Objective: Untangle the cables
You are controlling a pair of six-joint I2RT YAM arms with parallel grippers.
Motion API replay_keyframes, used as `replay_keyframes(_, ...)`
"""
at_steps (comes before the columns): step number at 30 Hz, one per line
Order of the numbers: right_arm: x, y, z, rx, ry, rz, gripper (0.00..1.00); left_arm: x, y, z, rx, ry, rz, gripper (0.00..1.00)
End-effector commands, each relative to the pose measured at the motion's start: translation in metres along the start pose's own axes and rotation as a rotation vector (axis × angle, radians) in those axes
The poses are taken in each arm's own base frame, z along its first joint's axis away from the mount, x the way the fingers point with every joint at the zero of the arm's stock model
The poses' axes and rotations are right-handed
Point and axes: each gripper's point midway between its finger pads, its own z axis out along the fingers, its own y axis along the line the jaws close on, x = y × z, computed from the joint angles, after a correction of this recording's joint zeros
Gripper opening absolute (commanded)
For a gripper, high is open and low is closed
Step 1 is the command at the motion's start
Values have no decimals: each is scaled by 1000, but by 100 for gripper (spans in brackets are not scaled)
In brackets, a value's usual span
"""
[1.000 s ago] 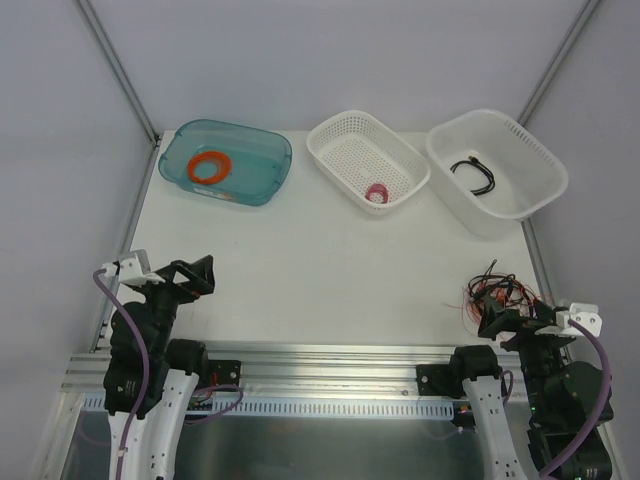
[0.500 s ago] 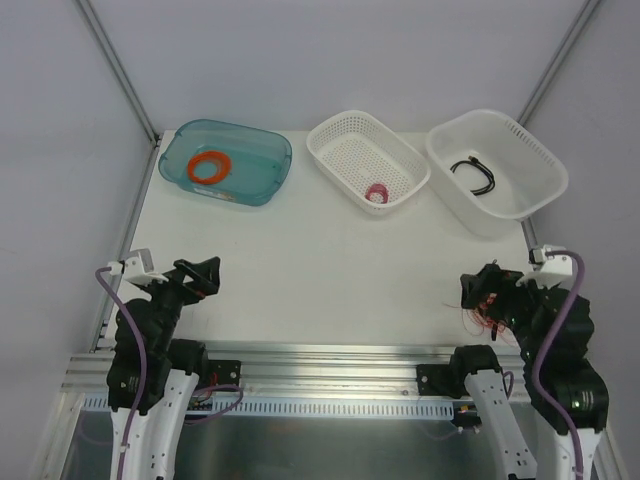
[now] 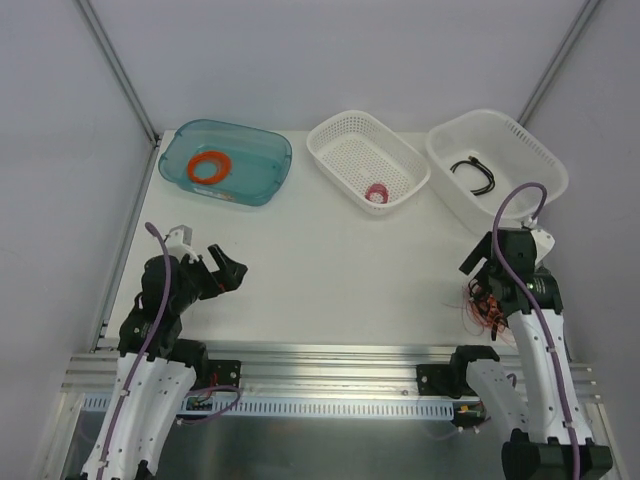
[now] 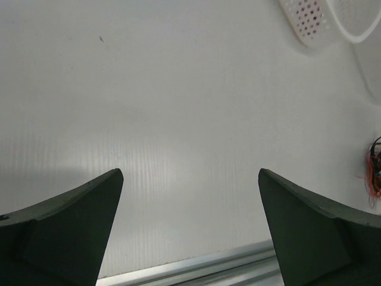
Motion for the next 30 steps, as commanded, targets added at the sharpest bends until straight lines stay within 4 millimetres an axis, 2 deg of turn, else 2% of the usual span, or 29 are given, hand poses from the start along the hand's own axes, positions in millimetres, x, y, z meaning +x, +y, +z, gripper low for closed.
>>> replay_keyframes(1,-13,-12,27,121,-36,162,97,2,-20,1,96,67,58,99)
replay_keyframes(3,-4,-10,47,138,31,209,97,6,-15,5,85,81,61,99)
replay_keyframes(4,-1,-17,58,174,64,254,97,6,-14,5,83,73,67,99)
replay_keyframes(7,5,-18,80,187,100,332,97,4,-14,4,85,57,78,99)
replay_keyframes(11,27,-18,113,224,210,357,97,2,-15,3,95,38,84,99)
replay_keyframes(15,46,-19,133,255,287,351,99,2,-15,3,91,35,83,99)
replay_keyframes(18,60,-16,139,237,330,345,92,2,-14,4,91,35,82,99)
replay_keyframes(21,70,-14,142,219,361,324,79,1,-14,4,90,34,82,99)
replay_keyframes(24,76,-9,140,196,375,259,59,1,-15,4,92,33,83,99)
replay_keyframes(25,76,-6,139,187,374,240,47,1,-15,4,93,32,84,99)
replay_keyframes(26,78,-4,137,183,376,210,41,1,-15,4,93,32,85,99)
replay_keyframes(28,81,8,132,140,383,136,26,1,-15,4,95,31,83,99)
replay_keyframes(30,85,28,124,76,384,55,20,1,-15,4,95,31,84,99)
